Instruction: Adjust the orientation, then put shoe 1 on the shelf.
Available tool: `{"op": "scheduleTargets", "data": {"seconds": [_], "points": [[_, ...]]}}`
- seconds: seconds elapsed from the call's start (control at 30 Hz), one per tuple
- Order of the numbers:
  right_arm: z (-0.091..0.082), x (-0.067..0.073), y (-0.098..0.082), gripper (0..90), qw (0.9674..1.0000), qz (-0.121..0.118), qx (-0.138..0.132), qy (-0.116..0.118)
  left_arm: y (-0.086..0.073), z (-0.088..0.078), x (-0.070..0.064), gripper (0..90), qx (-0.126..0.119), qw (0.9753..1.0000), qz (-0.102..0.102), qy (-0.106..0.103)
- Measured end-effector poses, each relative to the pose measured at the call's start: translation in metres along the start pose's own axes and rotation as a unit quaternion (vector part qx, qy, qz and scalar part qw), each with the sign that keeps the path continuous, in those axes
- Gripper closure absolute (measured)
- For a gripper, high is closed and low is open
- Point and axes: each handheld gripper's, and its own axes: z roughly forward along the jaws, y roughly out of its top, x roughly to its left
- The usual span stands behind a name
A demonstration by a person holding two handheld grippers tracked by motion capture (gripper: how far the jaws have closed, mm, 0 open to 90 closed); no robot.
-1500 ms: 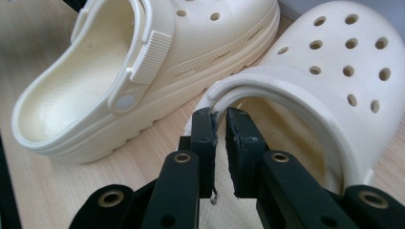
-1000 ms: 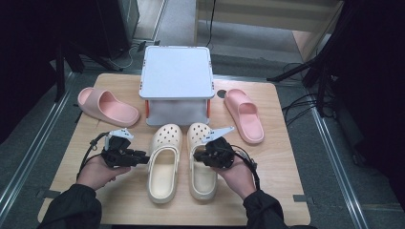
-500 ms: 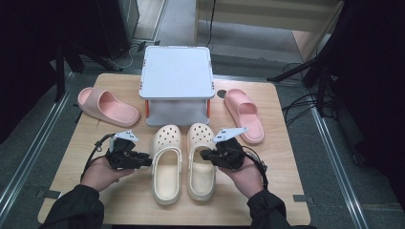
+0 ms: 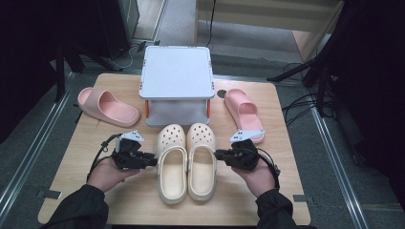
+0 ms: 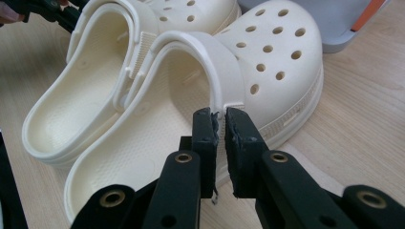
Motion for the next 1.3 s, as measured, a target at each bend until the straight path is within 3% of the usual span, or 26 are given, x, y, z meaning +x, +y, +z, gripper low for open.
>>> {"op": "scheduleTargets", "data": {"seconds": [0.23, 0.67, 0.83, 1.0, 1.13, 1.3], "points": [[0.006, -0.003, -0.001, 81.3, 1.0000, 0.004, 0.008, 0.000, 0.000, 0.000, -0.001, 68.2, 0.000, 1.0000, -0.005, -0.003], [0.007, -0.012, -0.002, 80.5, 0.9998, 0.021, 0.000, -0.002, 0.000, 0.004, -0.007, 68.7, 0.008, 0.9995, 0.004, -0.031], [0.006, -0.012, -0.003, 79.3, 0.9995, 0.031, -0.004, 0.001, 0.001, 0.002, -0.005, 66.2, 0.010, 0.9996, 0.007, -0.026], [0.001, -0.004, -0.002, 76.7, 0.9994, 0.027, -0.022, 0.001, 0.005, -0.007, 0.000, 65.9, -0.008, 0.9998, -0.001, -0.020], [-0.004, 0.004, -0.001, 75.5, 0.9987, 0.027, -0.043, 0.012, 0.012, -0.017, 0.004, 72.3, -0.028, 0.9994, -0.010, -0.015], [-0.003, 0.015, -0.002, 71.8, 0.9983, 0.022, -0.046, 0.027, 0.023, -0.025, 0.010, 76.8, -0.038, 0.9989, -0.023, -0.017]]}}
